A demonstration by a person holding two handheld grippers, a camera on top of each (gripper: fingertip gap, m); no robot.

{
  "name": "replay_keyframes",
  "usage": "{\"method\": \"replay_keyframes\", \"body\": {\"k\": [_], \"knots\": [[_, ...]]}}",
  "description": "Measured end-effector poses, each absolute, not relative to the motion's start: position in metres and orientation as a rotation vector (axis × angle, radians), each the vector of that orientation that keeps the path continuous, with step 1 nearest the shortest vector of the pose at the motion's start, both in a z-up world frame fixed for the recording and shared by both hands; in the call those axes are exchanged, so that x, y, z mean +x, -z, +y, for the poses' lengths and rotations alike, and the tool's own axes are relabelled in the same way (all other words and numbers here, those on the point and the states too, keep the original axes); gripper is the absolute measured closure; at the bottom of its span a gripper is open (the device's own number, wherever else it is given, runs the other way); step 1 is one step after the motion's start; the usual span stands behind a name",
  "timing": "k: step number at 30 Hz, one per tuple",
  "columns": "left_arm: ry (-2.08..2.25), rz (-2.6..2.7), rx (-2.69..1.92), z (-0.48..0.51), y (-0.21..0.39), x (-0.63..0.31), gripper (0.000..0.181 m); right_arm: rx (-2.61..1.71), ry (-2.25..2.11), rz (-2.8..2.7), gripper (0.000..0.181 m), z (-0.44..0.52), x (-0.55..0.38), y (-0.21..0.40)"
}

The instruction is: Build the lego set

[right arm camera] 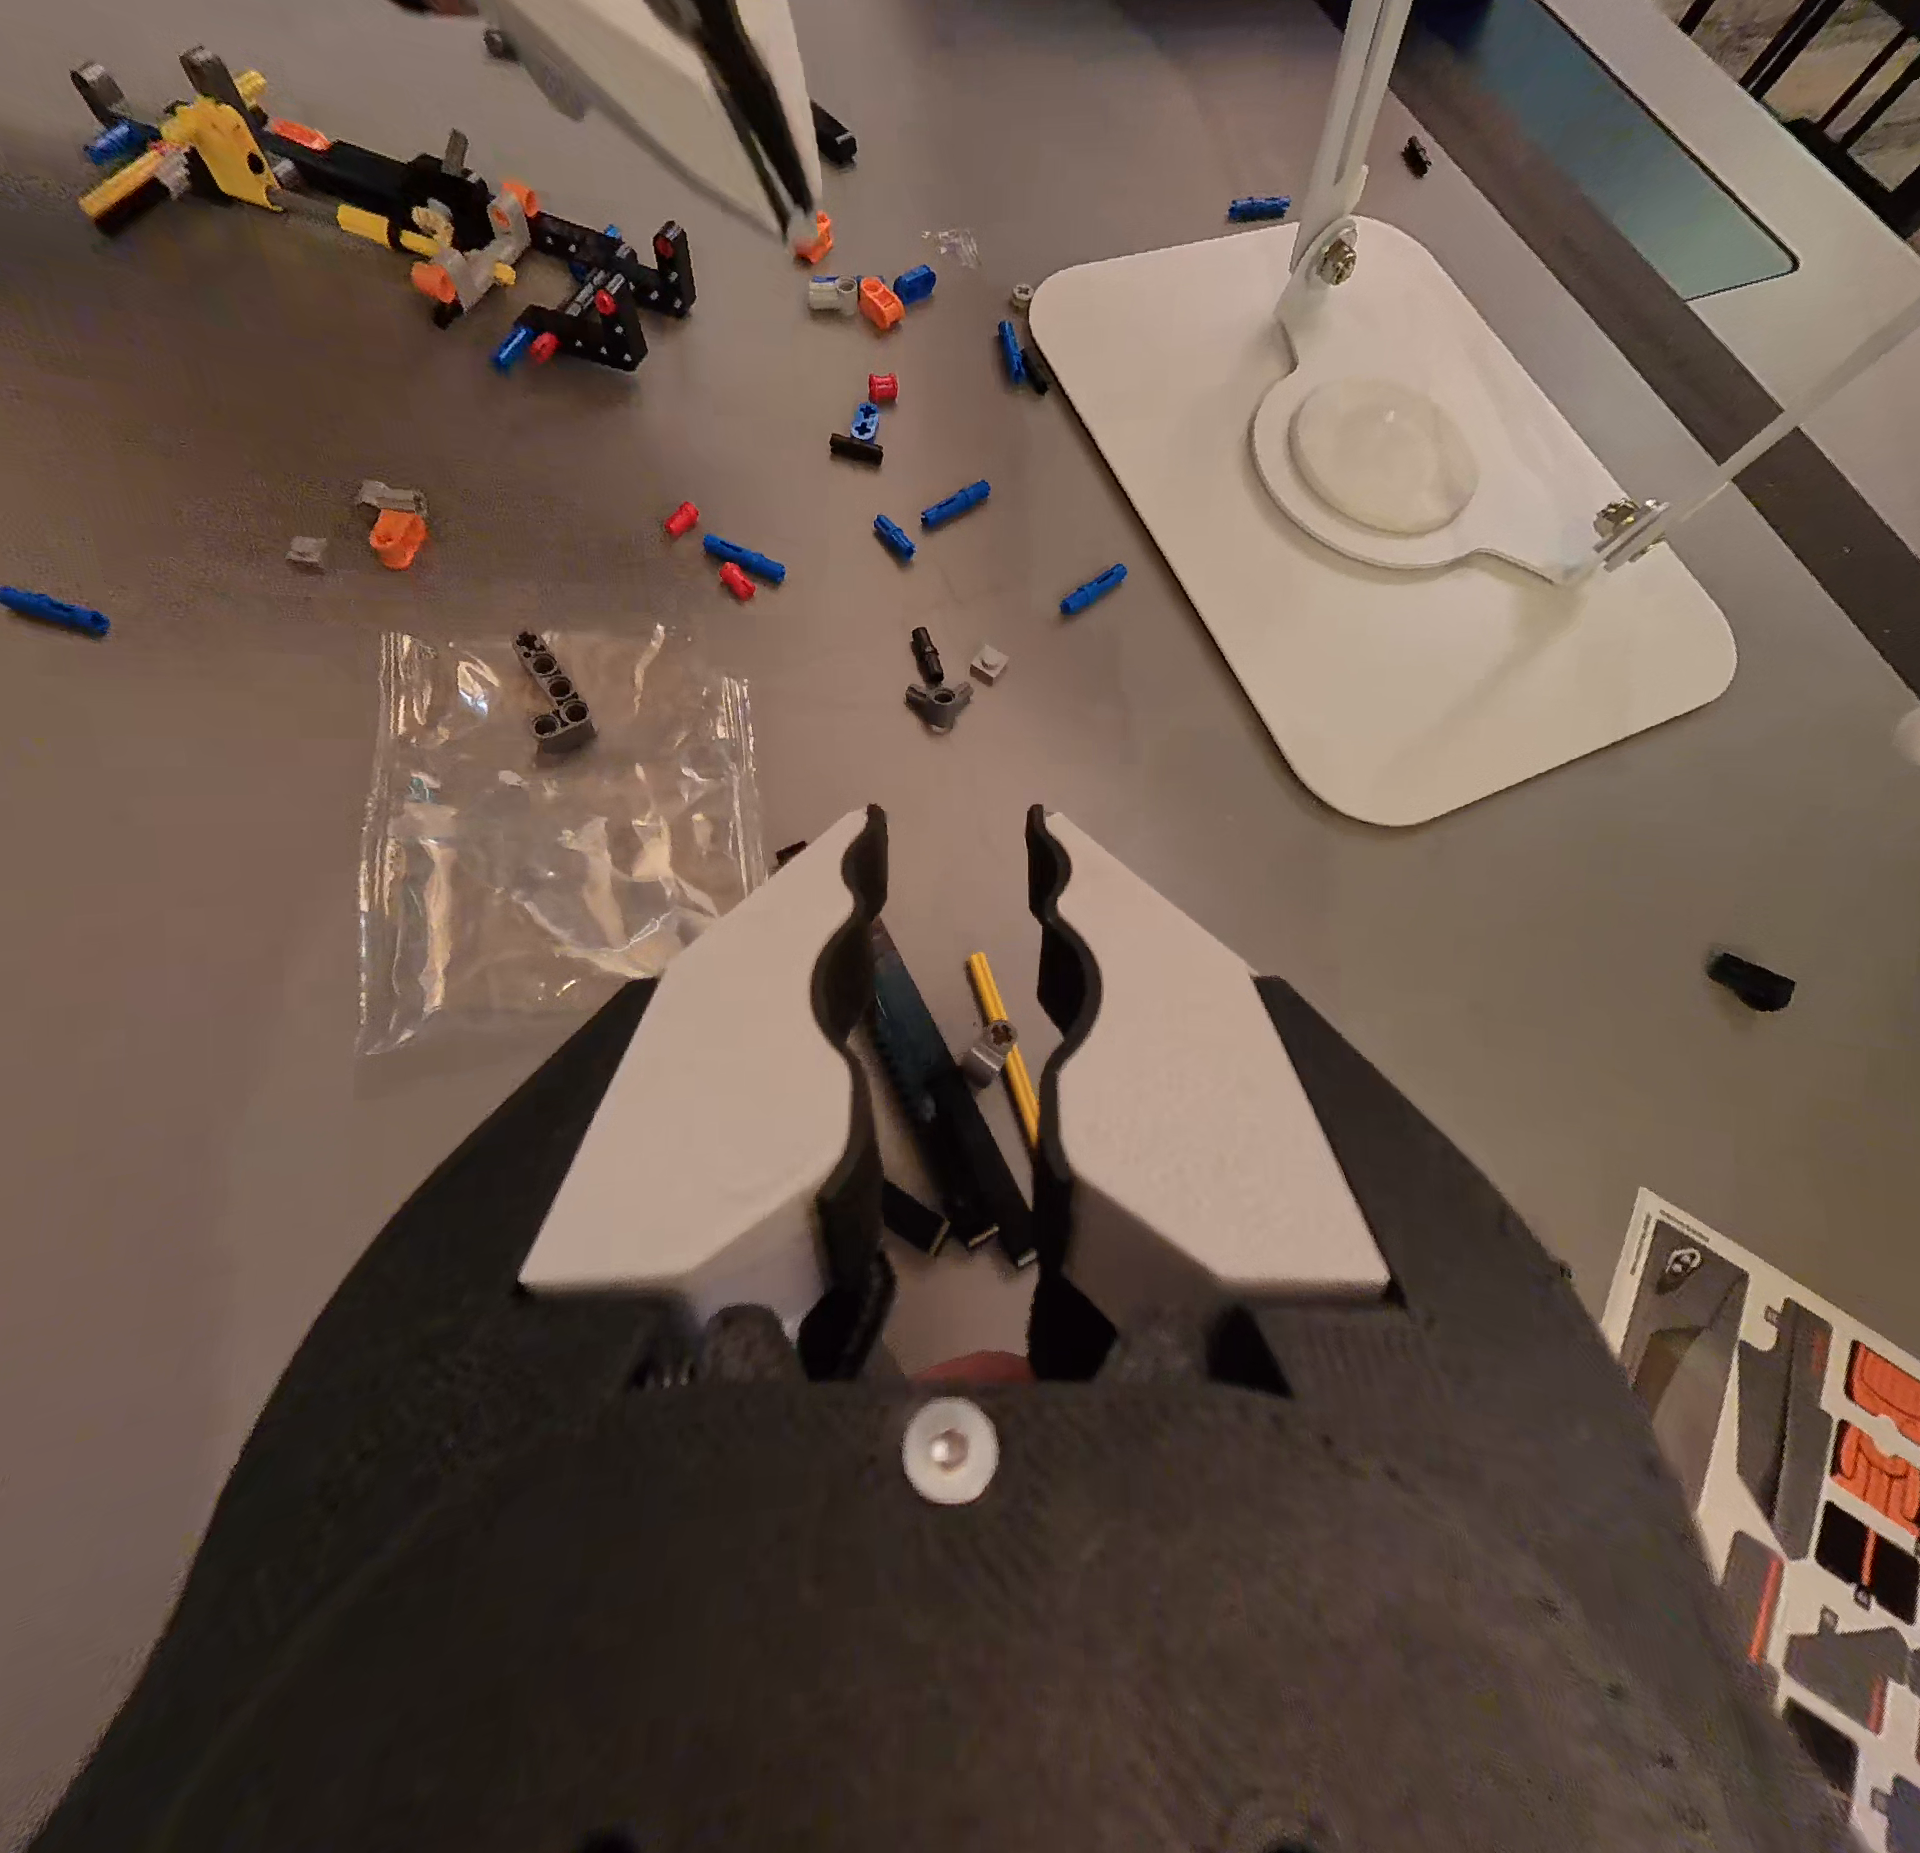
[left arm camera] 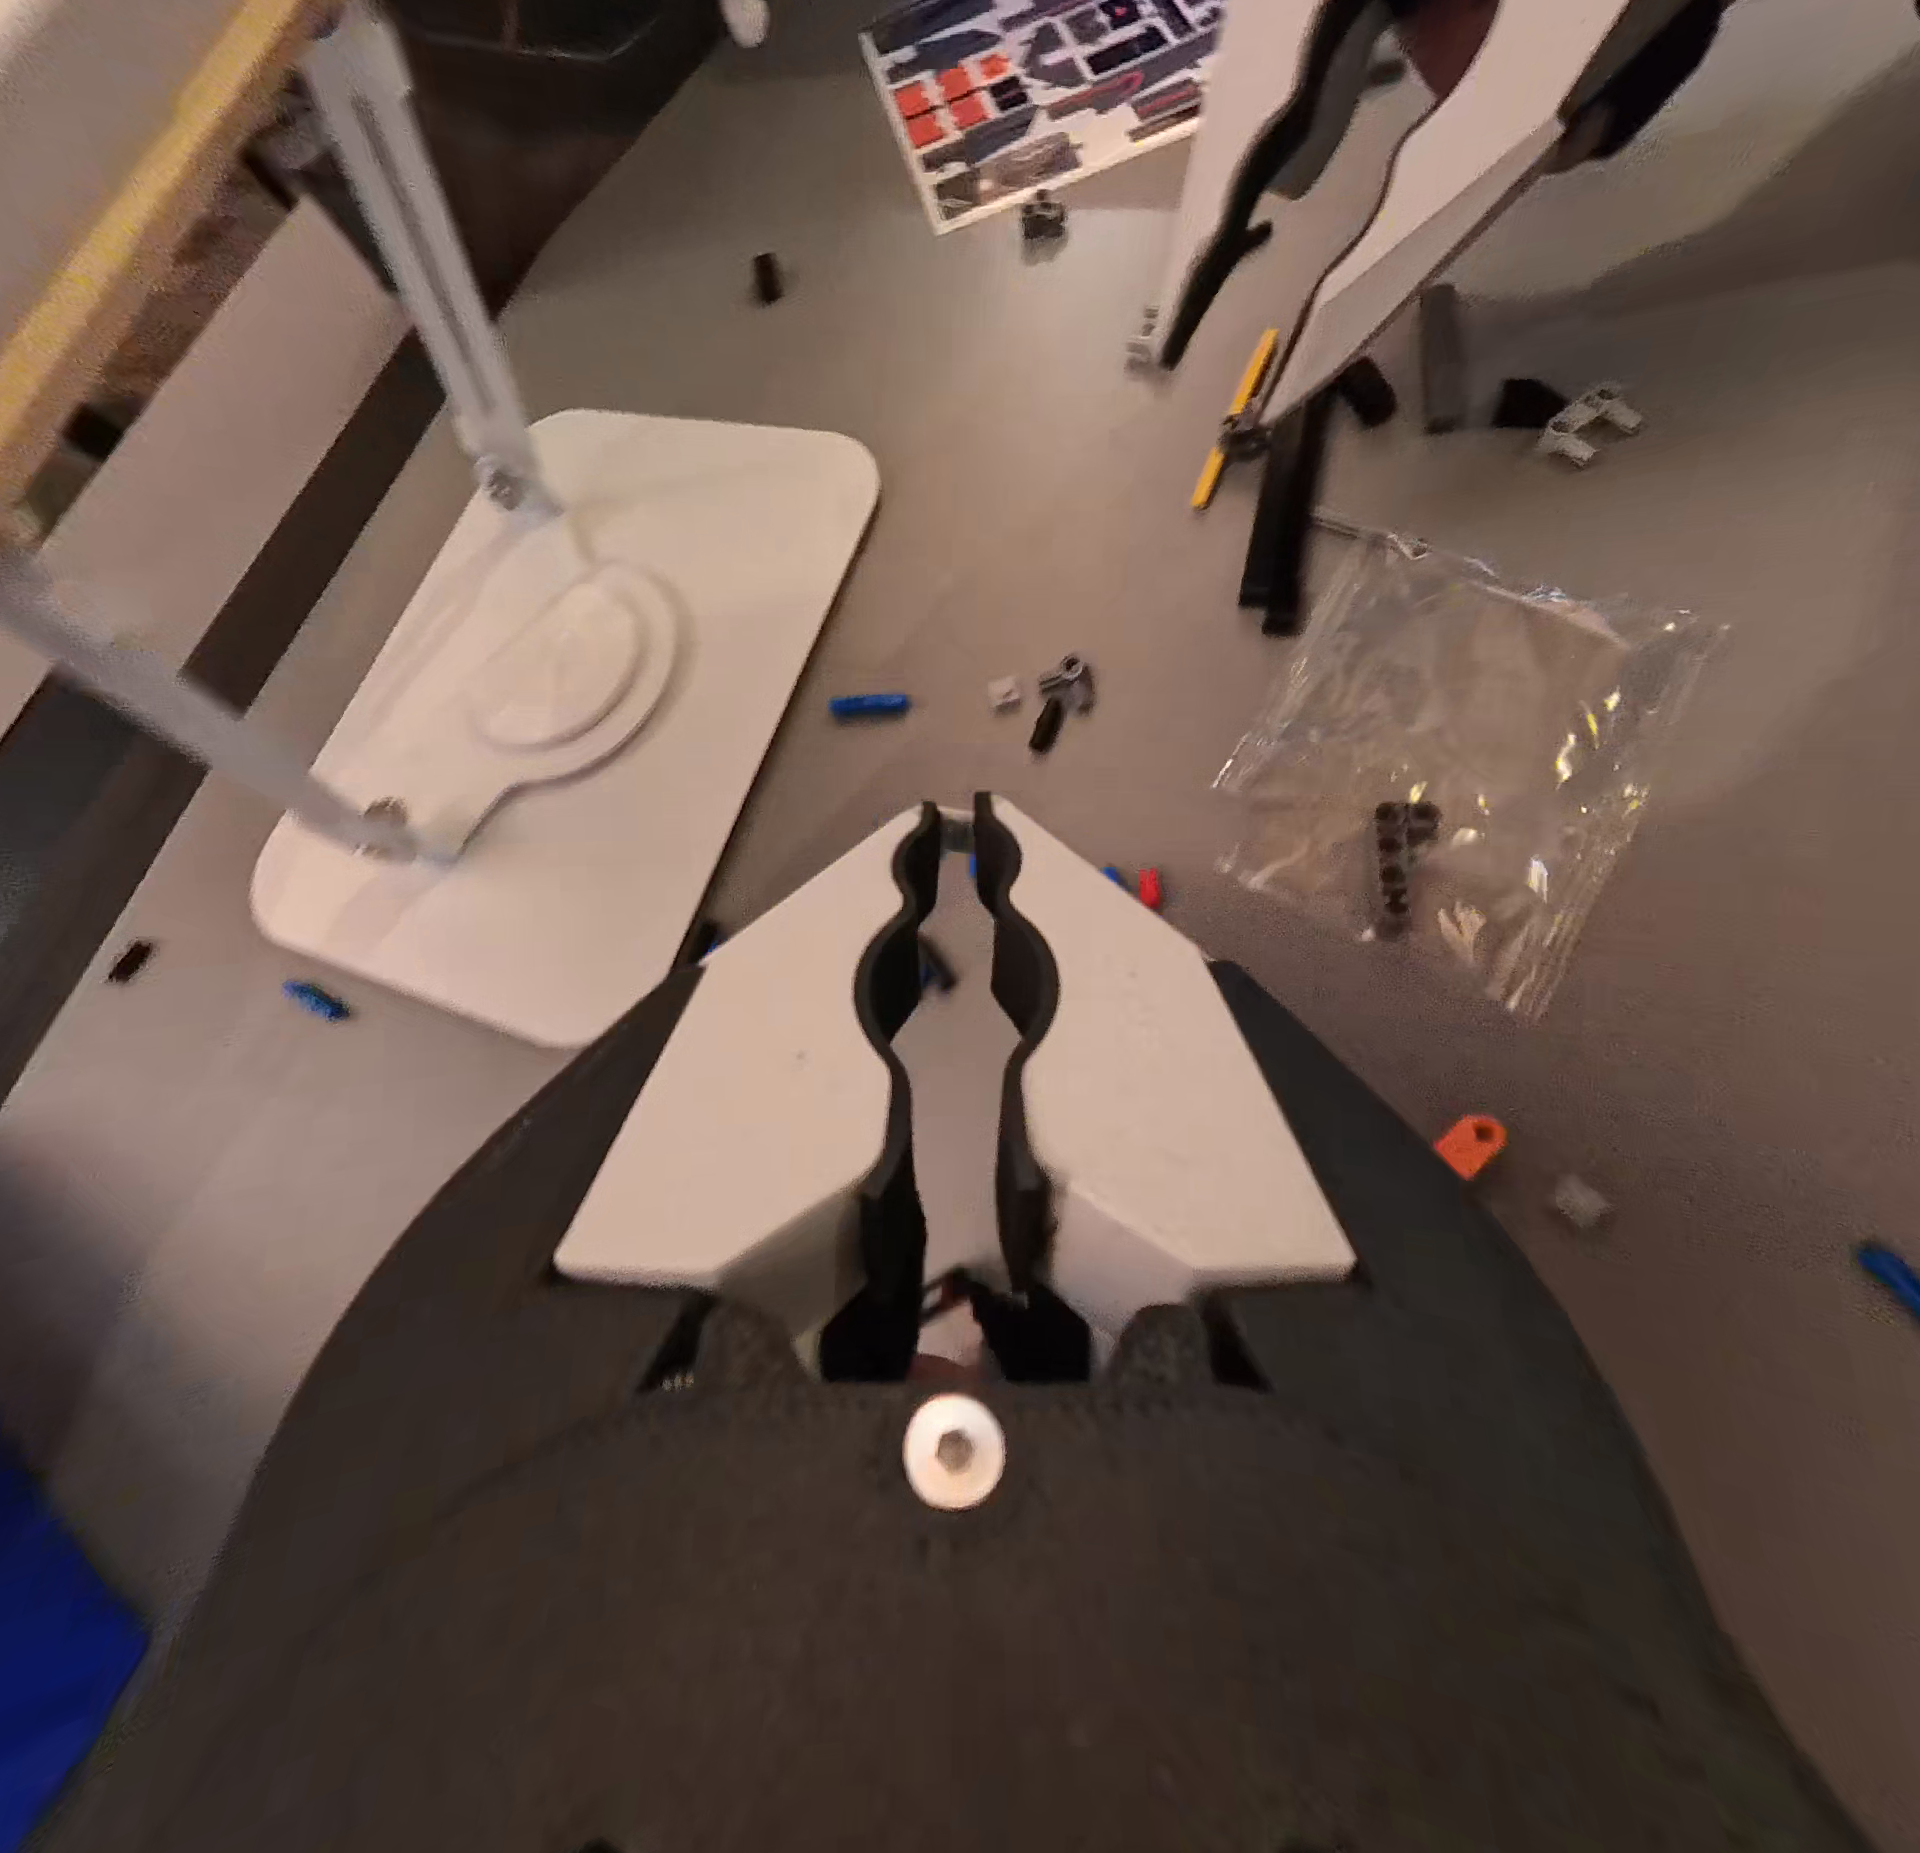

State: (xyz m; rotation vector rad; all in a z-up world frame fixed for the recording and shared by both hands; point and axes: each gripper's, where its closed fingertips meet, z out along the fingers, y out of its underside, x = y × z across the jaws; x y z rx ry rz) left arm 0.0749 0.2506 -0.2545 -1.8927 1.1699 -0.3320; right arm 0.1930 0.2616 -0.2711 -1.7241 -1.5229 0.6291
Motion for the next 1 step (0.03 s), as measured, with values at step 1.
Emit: {"method": "replay_keyframes", "body": {"k": [1], "knots": [[0.338,1.197,-1.884,0.2531,0.2569,0.0848,0.178,-1.719,-0.633,-1.535,0.157,0.2620,0.1908,0.2719]]}}
